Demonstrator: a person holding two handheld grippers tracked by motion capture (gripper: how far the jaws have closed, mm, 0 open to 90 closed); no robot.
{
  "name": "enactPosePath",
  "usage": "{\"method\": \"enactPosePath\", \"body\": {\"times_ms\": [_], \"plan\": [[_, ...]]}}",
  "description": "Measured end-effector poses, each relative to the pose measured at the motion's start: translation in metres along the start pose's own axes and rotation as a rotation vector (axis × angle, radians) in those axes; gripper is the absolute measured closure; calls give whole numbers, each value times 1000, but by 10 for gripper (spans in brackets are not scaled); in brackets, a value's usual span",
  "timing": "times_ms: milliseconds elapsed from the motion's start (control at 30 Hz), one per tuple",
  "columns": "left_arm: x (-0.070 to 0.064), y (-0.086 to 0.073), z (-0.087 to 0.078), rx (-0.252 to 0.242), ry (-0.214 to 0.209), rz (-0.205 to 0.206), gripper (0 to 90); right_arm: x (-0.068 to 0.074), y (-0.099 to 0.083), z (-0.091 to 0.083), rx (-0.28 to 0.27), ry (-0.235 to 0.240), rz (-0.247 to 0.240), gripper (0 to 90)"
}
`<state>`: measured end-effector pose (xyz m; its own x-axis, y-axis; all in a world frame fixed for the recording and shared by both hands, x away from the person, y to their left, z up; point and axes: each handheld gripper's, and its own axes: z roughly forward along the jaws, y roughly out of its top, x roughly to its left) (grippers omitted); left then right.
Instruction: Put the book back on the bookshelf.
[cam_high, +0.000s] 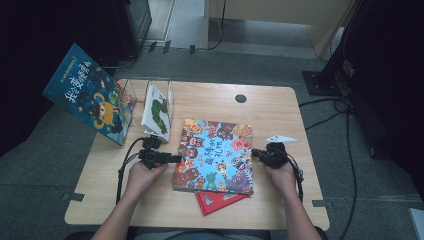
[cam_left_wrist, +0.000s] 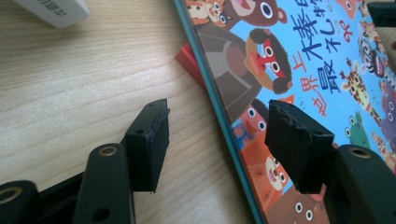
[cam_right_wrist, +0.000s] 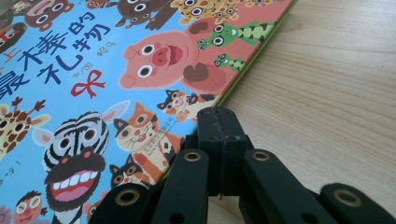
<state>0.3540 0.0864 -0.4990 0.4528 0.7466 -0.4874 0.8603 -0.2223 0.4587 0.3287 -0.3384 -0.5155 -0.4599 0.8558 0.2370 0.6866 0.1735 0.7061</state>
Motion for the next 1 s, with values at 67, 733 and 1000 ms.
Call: {"method": "enactPosePath", "body": {"times_ms": [67, 733, 1000], "plan": [[1, 0, 0, -4, -8, -7, 403, 0, -1, -1, 3, 2, 2, 900], [-5, -1, 4, 12, -38, -14, 398, 5, 2, 6, -6, -14, -21, 900], [-7, -2, 5, 8, -40, -23, 391, 10, 3, 8, 10, 3, -41, 900]]}}
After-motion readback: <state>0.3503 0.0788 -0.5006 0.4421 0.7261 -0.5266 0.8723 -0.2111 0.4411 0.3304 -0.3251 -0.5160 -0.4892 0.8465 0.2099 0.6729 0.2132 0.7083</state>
